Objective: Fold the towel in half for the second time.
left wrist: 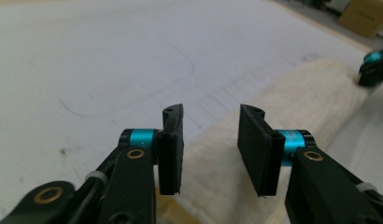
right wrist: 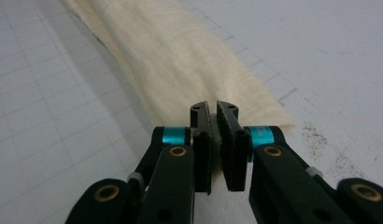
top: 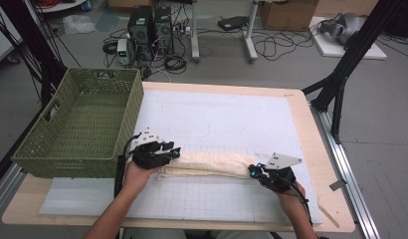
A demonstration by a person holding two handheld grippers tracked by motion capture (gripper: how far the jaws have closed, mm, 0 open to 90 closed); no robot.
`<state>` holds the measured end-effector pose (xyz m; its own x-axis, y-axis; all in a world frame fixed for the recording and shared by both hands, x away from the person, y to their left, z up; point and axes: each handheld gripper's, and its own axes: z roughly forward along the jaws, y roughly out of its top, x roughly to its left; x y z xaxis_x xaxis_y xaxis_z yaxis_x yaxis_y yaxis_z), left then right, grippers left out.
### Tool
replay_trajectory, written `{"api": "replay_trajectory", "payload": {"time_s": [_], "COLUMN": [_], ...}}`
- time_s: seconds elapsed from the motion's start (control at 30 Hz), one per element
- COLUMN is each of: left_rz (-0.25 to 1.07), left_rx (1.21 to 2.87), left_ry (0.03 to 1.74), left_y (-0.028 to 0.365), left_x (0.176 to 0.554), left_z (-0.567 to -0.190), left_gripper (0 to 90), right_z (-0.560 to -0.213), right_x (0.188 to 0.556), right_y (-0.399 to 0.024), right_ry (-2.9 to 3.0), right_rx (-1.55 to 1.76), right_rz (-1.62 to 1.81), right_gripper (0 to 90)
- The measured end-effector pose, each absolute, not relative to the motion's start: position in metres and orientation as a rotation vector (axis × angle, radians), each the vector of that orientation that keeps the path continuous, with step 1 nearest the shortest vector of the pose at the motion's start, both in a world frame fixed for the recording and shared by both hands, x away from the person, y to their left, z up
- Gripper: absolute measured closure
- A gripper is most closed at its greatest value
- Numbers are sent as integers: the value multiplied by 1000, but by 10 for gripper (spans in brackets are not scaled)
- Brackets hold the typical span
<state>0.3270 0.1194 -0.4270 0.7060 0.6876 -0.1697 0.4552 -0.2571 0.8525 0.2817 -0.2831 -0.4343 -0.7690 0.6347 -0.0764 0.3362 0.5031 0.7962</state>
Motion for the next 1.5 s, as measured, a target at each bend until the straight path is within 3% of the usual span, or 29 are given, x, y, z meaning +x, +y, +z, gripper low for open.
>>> {"api": "replay_trajectory", "payload": {"time_s": [0.13, 0.27, 0.37, 0.6, 0.8, 1.27, 1.5], "left_rz": [316, 332, 347, 348, 348, 381, 427], "left_rx": [1947, 1978, 1990, 1981, 1994, 2031, 2058], "left_ry": [874, 873, 863, 866, 861, 873, 852], "left_y": [115, 115, 114, 113, 115, 114, 115], "left_x": [319, 317, 316, 314, 314, 312, 309], "left_z": [-436, -441, -441, -444, -446, -449, -450], "left_gripper": [661, 669, 664, 666, 691, 685, 686], "right_z": [-430, -416, -403, -411, -436, -444, -448], "right_x": [281, 277, 277, 295, 306, 299, 294], "right_y": [-285, -283, -272, -213, -193, -255, -267], "right_ry": [2378, 2274, 2192, 2280, 2386, 2300, 2296], "right_rx": [835, 899, 937, 909, 933, 1120, 1064], "right_rz": [1192, 1279, 1325, 1239, 1172, 1108, 1069], "right_gripper": [767, 507, 461, 572, 633, 625, 617]}}
